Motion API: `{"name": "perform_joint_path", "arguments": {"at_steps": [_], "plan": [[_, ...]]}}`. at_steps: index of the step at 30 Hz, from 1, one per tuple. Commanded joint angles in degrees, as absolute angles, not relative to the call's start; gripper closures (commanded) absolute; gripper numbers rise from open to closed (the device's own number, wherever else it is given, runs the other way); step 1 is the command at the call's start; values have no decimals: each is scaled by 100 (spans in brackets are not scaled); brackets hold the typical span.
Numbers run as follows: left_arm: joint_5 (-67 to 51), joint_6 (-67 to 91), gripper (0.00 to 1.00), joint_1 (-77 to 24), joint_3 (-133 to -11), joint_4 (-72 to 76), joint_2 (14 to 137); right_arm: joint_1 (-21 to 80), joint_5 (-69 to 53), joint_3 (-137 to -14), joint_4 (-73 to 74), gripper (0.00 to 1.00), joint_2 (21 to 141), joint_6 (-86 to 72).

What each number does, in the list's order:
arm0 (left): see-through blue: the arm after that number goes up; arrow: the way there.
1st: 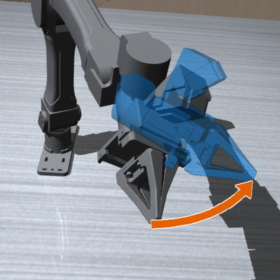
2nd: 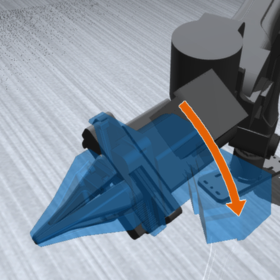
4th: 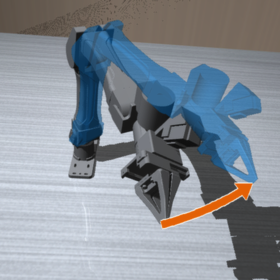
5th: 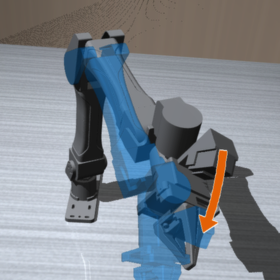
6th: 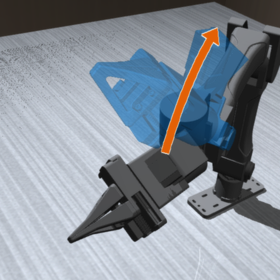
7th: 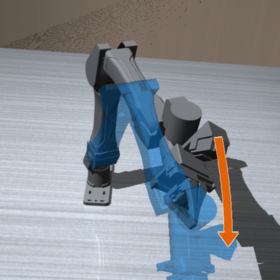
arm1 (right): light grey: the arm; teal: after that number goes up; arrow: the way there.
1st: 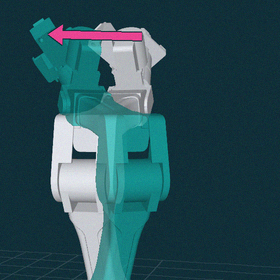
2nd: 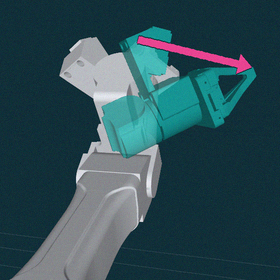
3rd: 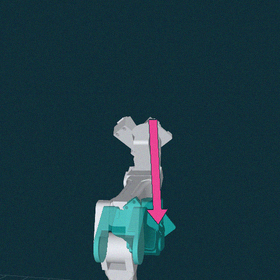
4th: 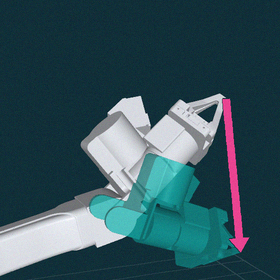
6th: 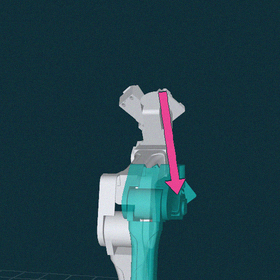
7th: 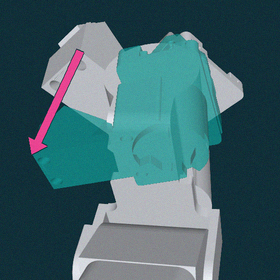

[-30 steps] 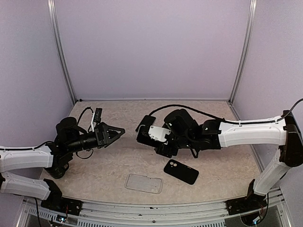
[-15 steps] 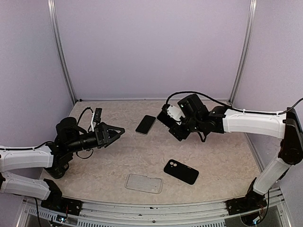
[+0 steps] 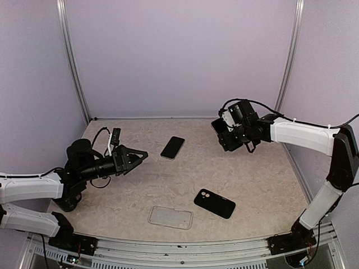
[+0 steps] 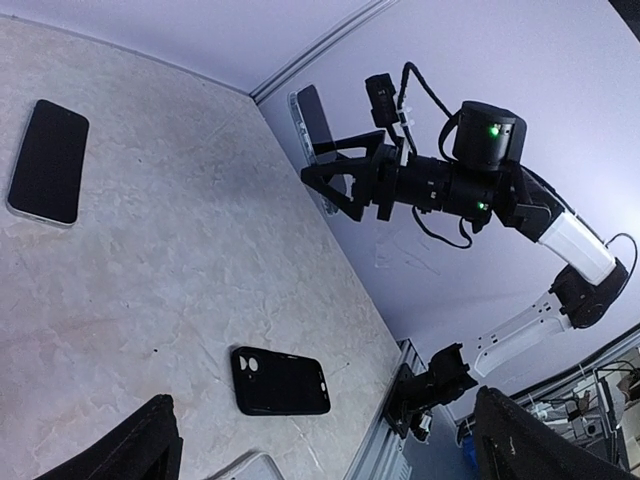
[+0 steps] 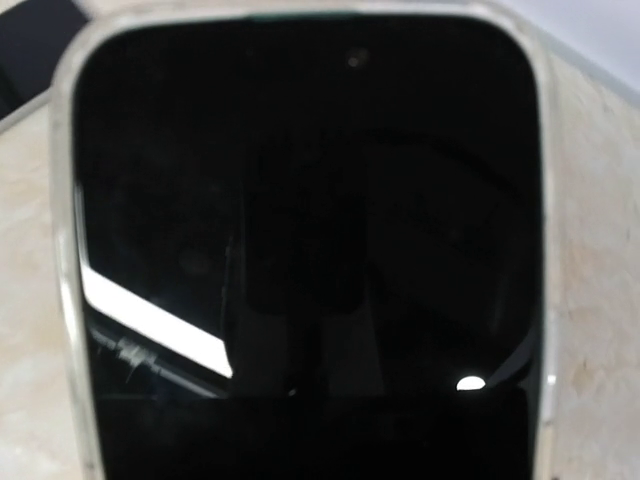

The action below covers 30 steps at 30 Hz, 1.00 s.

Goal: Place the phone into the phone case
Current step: Place the phone with the phone case at the center of the board.

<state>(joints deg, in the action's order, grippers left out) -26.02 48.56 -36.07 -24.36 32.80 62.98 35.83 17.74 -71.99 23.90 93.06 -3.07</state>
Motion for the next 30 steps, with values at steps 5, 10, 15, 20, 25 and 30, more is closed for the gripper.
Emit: {"name": "perform_joint_path", "arguments": {"at_steps": [5, 10, 15, 20, 25, 30], "plan": [[-1989, 4319, 1, -3590, -2696, 2418, 6049, 2819, 1074, -7648, 2371, 68, 9597, -1109], [-1558, 4020, 1, -3665, -2825, 1920, 5900, 2555, 1009, -7851, 2437, 68, 9963, -1213], [-956, 3689, 1, -3855, -3000, 1465, 5856, 2348, 1015, -8138, 2527, 67, 10413, -1234], [-433, 3447, 1, -4089, -3111, 1164, 5810, 2066, 850, -8451, 2595, 67, 10886, -1285], [-33, 3302, 1, -4310, -3163, 1017, 5760, 1821, 771, -8773, 2687, 67, 11419, -1350], [181, 3233, 1, -4400, -3173, 967, 5748, 1668, 758, -8958, 2691, 65, 11785, -1515]]}}
